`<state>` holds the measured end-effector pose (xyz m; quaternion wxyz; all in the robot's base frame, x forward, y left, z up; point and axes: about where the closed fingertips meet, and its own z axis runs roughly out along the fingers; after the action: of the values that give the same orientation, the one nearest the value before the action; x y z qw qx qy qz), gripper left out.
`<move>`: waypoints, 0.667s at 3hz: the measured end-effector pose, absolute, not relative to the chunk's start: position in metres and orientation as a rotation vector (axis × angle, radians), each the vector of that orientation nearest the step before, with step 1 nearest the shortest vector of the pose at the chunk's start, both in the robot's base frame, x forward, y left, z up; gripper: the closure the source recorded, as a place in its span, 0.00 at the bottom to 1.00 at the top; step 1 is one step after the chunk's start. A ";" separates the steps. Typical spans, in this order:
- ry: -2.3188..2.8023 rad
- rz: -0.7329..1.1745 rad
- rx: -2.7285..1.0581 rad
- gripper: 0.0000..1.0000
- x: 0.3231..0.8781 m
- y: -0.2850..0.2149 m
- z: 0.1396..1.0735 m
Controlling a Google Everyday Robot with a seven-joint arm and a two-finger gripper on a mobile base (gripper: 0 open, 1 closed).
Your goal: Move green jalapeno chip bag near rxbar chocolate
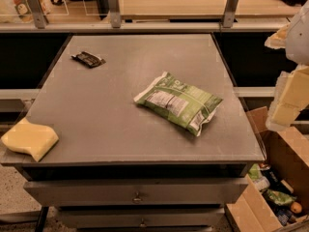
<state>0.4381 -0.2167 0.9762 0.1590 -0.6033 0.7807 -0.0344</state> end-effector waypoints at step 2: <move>2.218 -0.118 -1.708 0.00 0.440 -0.215 0.977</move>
Offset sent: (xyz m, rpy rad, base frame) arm 0.0033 0.0017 -0.0039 0.0040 -0.0361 -0.0107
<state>0.4395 -0.2153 0.9769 0.1687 -0.6009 0.7802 -0.0414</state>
